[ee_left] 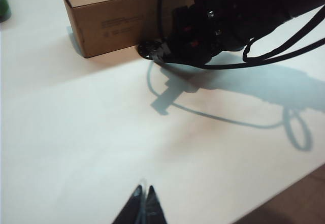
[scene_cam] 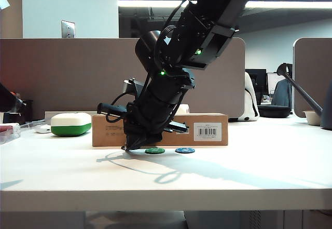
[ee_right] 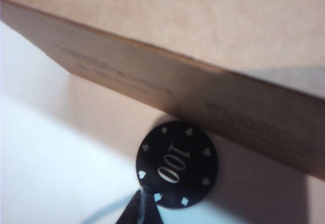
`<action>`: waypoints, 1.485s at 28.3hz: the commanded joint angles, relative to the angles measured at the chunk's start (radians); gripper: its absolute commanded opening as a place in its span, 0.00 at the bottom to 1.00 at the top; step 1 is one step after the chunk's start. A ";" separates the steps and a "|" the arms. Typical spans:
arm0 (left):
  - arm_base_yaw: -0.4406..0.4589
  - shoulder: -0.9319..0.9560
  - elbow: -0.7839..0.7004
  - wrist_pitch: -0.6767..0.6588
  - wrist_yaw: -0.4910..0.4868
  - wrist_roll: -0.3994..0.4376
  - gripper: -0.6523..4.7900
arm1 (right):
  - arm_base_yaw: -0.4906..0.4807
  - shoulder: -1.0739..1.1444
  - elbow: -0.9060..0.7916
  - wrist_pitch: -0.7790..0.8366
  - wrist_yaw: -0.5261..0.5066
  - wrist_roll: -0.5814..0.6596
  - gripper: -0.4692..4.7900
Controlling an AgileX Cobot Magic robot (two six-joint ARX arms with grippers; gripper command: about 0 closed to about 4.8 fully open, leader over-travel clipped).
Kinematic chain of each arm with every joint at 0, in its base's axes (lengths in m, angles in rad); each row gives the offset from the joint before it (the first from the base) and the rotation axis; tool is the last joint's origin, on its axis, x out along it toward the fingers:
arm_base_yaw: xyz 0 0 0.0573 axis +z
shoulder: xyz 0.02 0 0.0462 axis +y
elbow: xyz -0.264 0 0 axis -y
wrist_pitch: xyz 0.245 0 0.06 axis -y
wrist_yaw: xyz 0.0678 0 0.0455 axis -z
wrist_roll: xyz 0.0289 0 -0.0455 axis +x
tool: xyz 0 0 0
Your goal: Push the chip with the highest value in the row forward next to the rectangular box.
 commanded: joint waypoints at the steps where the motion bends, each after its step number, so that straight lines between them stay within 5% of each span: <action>1: -0.002 -0.001 0.002 0.014 0.000 0.000 0.11 | 0.000 0.012 -0.005 -0.059 -0.007 0.002 0.07; 11: -0.002 -0.001 0.002 0.014 0.000 0.000 0.11 | 0.013 -0.079 -0.006 -0.185 -0.053 0.004 0.07; 19: -0.001 -0.016 0.002 0.014 0.000 0.000 0.11 | 0.047 -0.215 -0.008 -0.325 0.032 -0.021 0.07; 33: 0.060 -0.192 0.002 0.013 0.003 0.000 0.11 | 0.170 -0.557 -0.232 -0.449 0.337 -0.027 0.07; 39: 0.184 -0.309 0.002 0.012 0.002 0.000 0.11 | 0.261 -0.816 -0.422 -0.451 0.457 0.064 0.07; 42: 0.263 -0.401 0.002 0.013 0.003 0.000 0.11 | 0.331 -0.947 -0.501 -0.455 0.625 0.087 0.07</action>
